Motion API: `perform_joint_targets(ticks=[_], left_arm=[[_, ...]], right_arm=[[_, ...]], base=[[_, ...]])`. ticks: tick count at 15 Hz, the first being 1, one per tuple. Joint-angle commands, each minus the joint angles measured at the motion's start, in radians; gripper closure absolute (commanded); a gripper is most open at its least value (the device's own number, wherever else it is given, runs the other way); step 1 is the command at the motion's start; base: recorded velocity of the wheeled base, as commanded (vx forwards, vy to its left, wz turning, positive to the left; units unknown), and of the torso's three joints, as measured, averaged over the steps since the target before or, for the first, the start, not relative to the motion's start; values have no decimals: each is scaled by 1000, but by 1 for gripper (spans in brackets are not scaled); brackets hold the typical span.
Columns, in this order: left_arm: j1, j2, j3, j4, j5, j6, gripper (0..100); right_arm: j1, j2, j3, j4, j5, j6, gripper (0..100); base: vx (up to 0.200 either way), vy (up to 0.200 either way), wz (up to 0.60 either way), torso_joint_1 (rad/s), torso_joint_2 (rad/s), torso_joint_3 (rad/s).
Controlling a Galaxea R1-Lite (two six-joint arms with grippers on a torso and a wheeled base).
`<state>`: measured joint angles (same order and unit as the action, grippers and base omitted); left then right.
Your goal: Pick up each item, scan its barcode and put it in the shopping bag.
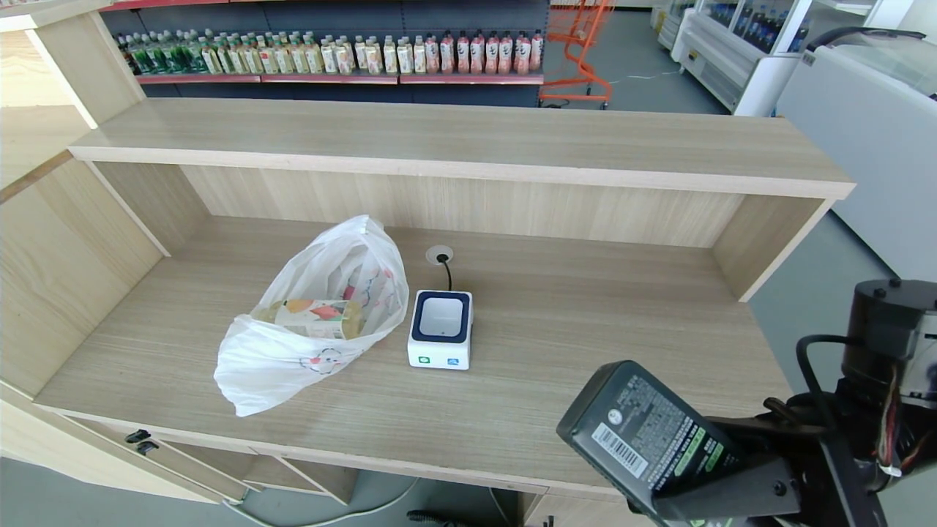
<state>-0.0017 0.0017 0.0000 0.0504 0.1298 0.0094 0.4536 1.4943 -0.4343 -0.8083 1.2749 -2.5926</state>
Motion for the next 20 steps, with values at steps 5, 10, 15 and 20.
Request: perform_joint_targets(ticks=[5,10,15,20], left_arm=[[0,0,0,0,1,0,0],[0,0,0,0,1,0,0],[0,0,0,0,1,0,0],[0,0,0,0,1,0,0]], right_arm=[[-7,-39,-14,70,-54,463,100],[-316,-227,-23,103,-155,1296,100],[-543,-247,-58,106,-345,2198,100],[-314,-166,-218,155,-654,3108,100]], base=[[0,0,0,0,0,0],[0,0,0,0,0,0],[0,0,0,0,0,0],[0,0,0,0,0,0]])
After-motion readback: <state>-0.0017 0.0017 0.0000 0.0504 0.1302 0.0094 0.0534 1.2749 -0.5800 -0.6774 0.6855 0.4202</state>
